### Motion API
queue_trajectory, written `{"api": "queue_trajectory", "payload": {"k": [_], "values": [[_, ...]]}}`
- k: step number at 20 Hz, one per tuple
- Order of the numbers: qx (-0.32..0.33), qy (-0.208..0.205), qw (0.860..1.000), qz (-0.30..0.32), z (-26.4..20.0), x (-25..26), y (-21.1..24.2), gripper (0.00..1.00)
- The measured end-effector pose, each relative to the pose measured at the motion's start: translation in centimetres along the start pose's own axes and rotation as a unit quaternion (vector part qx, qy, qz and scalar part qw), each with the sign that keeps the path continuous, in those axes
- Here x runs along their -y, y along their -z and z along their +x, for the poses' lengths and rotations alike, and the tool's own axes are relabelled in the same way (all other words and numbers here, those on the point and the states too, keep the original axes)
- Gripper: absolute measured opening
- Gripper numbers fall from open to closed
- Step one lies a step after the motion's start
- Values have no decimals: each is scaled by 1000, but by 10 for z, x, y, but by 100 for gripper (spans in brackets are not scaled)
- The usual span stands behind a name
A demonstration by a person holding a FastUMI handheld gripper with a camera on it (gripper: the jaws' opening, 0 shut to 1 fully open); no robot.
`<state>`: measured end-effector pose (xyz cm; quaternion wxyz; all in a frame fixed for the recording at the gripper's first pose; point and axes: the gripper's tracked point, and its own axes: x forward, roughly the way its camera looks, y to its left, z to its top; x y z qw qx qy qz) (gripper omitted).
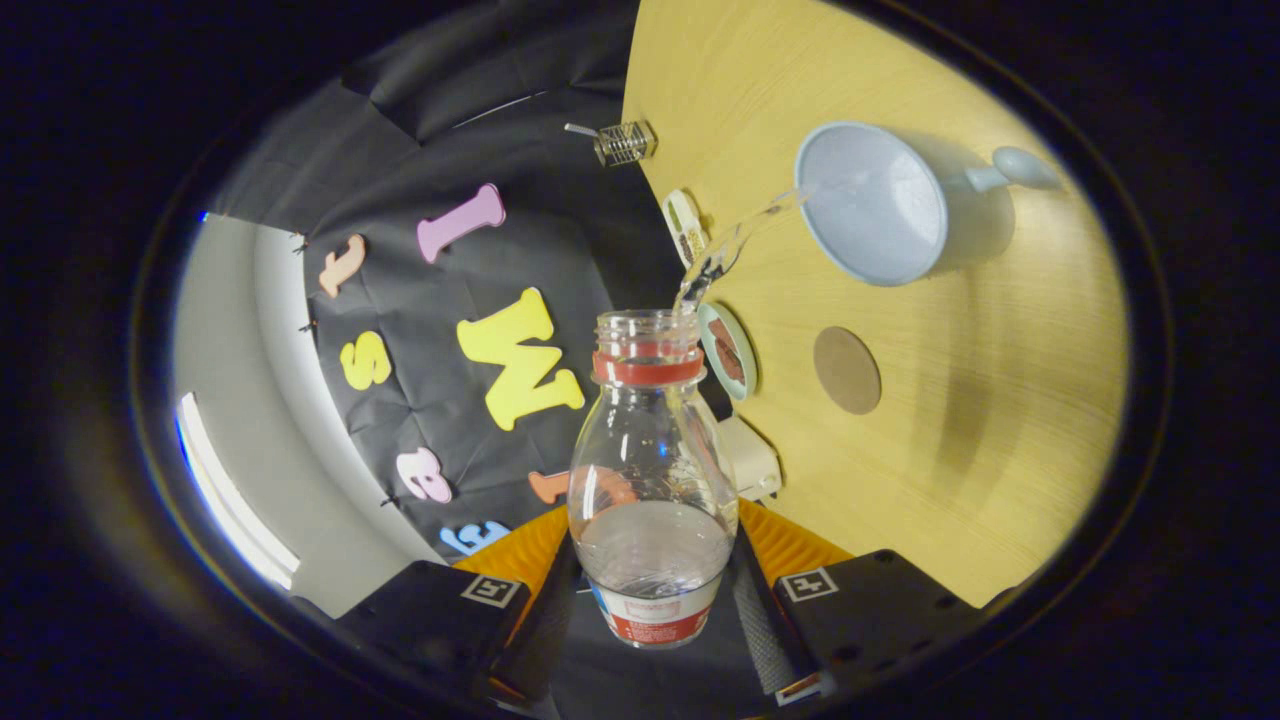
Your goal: Take the bottle from table, then pour the juice into the cup, finally place the bottle on the coaster
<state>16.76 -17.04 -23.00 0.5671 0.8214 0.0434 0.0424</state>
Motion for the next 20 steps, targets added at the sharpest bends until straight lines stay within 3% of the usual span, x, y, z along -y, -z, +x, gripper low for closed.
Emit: {"api": "queue_trajectory", "payload": {"k": [20], "values": [[-11,-40,996,79,-1,-29,-2,79]]}}
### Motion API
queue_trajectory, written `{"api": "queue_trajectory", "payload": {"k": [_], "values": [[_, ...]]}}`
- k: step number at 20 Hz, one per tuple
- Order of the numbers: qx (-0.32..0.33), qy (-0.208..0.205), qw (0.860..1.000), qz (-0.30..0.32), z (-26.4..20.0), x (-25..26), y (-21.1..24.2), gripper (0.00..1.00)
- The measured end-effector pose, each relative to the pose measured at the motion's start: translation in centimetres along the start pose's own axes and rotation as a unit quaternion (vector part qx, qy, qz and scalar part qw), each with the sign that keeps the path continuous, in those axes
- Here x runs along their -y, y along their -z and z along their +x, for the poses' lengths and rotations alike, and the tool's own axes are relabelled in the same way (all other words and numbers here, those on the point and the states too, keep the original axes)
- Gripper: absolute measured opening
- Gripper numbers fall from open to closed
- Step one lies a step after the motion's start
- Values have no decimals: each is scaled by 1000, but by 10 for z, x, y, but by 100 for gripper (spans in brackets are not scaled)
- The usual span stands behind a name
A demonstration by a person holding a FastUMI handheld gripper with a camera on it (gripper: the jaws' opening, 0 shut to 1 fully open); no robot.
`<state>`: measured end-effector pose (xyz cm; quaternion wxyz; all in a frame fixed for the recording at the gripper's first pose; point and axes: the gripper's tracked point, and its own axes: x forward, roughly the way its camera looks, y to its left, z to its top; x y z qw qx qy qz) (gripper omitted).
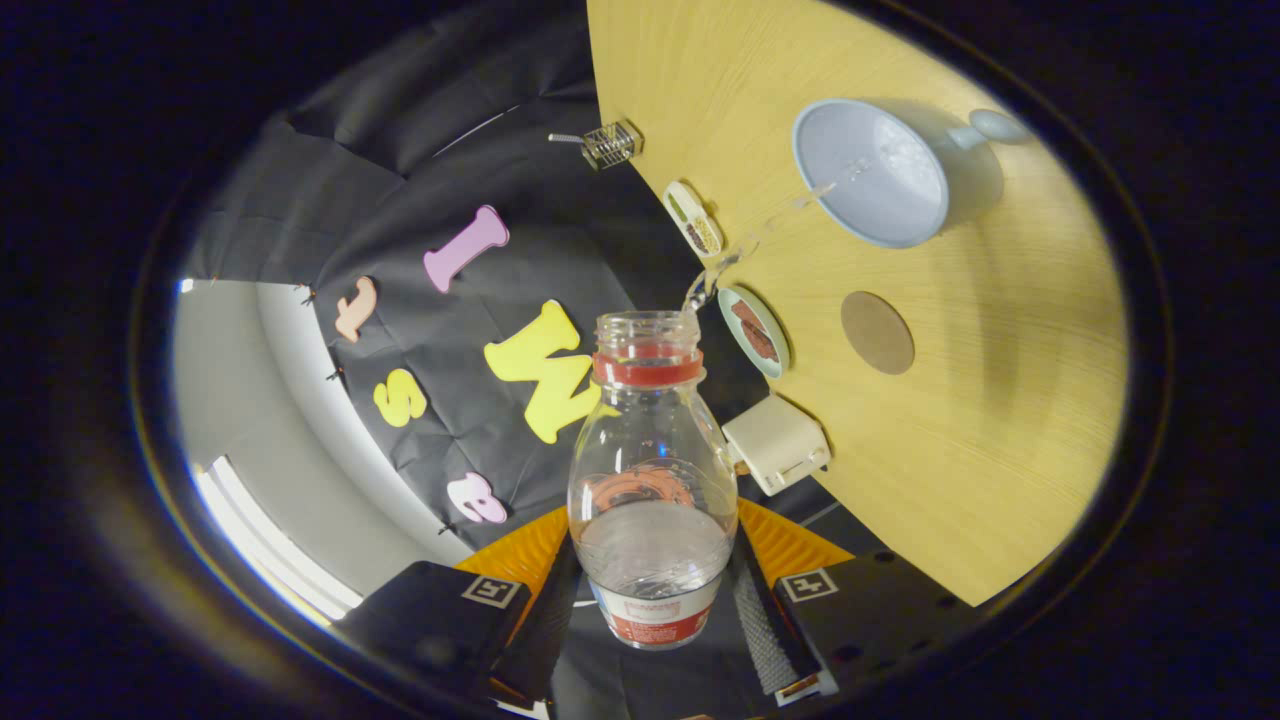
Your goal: Take the bottle from table, then pour the juice into the cup, finally place the bottle on the coaster
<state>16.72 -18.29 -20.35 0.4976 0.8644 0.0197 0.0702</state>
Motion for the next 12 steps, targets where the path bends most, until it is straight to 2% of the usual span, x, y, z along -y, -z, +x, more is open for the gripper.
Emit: {"api": "queue_trajectory", "payload": {"k": [12], "values": [[-9,-24,998,54,1,-25,-5,79]]}}
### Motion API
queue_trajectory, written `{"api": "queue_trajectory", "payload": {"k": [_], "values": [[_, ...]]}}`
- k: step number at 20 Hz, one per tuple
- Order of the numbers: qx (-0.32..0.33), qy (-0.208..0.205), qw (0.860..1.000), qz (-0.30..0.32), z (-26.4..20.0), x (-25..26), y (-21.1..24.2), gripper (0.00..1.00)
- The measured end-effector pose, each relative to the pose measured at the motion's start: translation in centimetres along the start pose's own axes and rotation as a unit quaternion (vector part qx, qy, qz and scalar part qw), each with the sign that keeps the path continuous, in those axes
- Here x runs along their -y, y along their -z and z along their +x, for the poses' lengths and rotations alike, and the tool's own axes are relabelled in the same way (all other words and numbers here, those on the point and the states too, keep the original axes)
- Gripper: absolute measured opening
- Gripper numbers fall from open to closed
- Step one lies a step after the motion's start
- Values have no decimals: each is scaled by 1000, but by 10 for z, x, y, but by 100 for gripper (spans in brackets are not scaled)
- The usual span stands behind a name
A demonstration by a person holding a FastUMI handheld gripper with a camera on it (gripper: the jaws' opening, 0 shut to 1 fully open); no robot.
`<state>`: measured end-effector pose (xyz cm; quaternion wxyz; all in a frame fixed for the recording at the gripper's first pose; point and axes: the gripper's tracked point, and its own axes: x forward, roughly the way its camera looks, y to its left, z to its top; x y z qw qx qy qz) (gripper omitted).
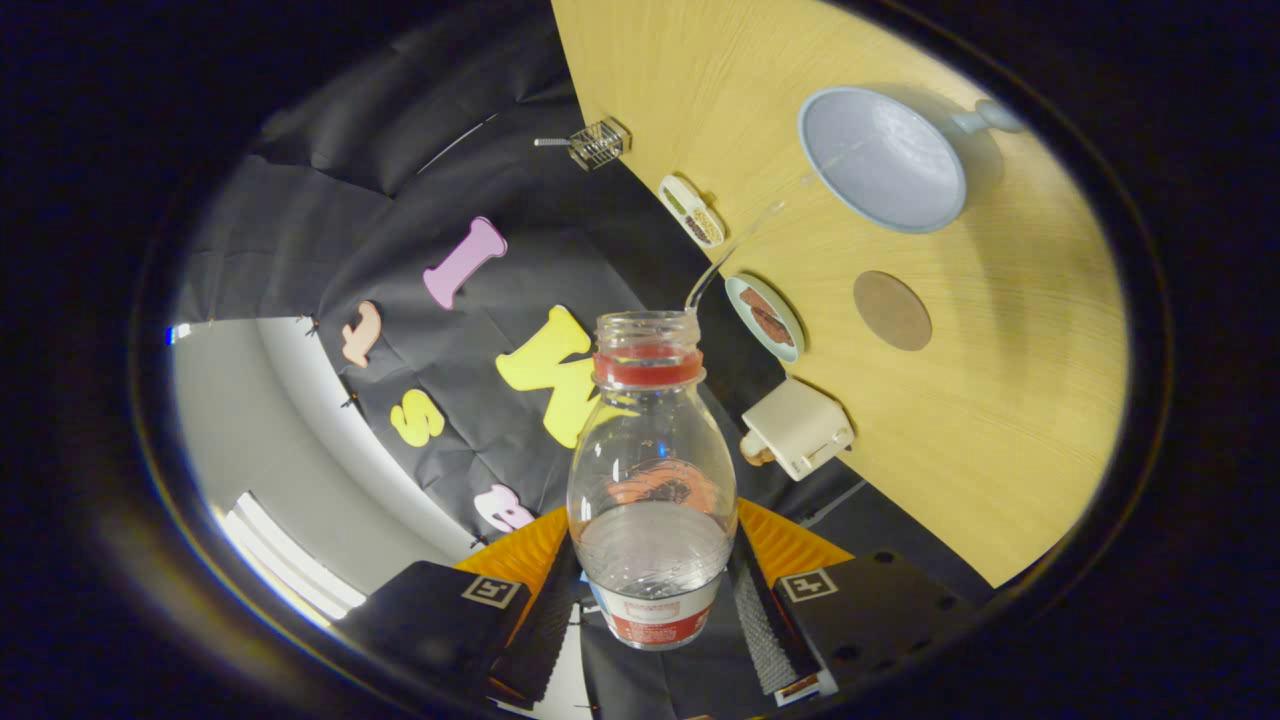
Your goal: Take the bottle from table, then pour the juice into the cup, finally place the bottle on the coaster
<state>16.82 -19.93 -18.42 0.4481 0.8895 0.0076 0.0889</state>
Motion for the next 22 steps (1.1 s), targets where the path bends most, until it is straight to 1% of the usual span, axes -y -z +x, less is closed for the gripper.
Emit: {"api": "queue_trajectory", "payload": {"k": [6,11,15,17,20,22], "values": [[-2,-16,999,35,1,-15,3,79],[-5,-18,999,32,3,-20,9,79],[-9,-26,998,62,6,-26,12,79],[-8,-31,997,72,7,-26,10,79],[2,-19,997,73,3,-18,2,79],[5,-26,997,77,1,-23,-3,79]]}}
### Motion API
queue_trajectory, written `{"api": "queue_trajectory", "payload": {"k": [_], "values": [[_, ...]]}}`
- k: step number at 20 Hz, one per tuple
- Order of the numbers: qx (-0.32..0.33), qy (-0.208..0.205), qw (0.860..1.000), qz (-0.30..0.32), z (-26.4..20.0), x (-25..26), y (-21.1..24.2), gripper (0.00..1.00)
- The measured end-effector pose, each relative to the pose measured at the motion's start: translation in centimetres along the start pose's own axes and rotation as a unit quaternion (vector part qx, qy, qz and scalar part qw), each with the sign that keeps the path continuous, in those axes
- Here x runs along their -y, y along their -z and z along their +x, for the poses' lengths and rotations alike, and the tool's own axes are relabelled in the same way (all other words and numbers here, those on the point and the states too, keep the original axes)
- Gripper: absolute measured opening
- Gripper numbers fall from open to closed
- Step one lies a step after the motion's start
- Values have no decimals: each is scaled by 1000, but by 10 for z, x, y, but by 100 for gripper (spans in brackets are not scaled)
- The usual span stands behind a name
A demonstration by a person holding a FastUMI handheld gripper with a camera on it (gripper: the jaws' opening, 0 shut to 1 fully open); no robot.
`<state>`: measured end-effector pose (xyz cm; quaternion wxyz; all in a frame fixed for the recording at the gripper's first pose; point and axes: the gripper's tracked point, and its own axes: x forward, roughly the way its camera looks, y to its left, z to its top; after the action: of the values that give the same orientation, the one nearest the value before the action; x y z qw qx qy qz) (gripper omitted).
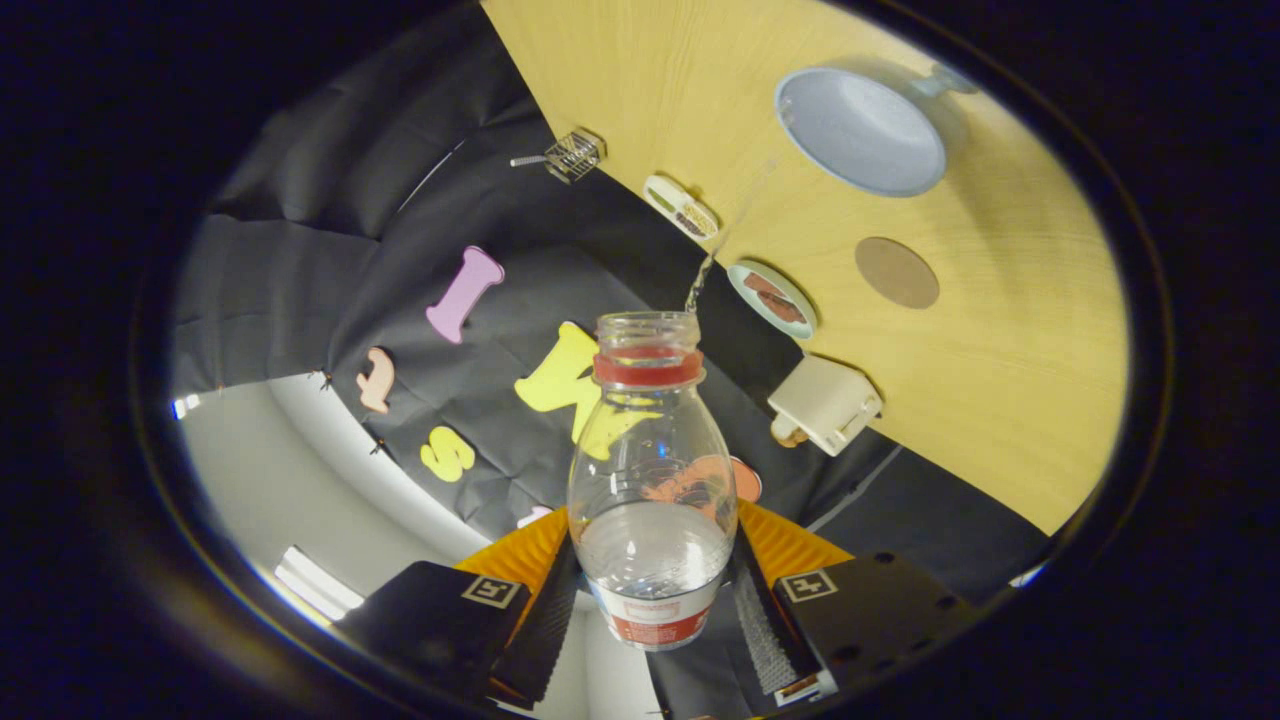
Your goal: Take the bottle from table, then pour the juice into the cup, finally place the bottle on the coaster
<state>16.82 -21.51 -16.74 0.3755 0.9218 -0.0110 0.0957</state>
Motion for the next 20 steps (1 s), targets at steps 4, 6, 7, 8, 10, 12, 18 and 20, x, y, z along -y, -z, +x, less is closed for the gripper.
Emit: {"api": "queue_trajectory", "payload": {"k": [4,6,7,8,10,12,18,20], "values": [[2,5,1000,-12,1,6,-3,79],[2,6,1000,-7,0,9,-3,79],[4,8,1000,-11,0,12,-3,78],[5,13,1000,-23,-1,13,-4,79],[13,28,997,-64,-4,23,-7,79],[24,42,993,-107,-8,36,-13,79],[24,73,972,-223,-10,63,-11,79],[23,76,959,-270,-12,61,-5,79]]}}
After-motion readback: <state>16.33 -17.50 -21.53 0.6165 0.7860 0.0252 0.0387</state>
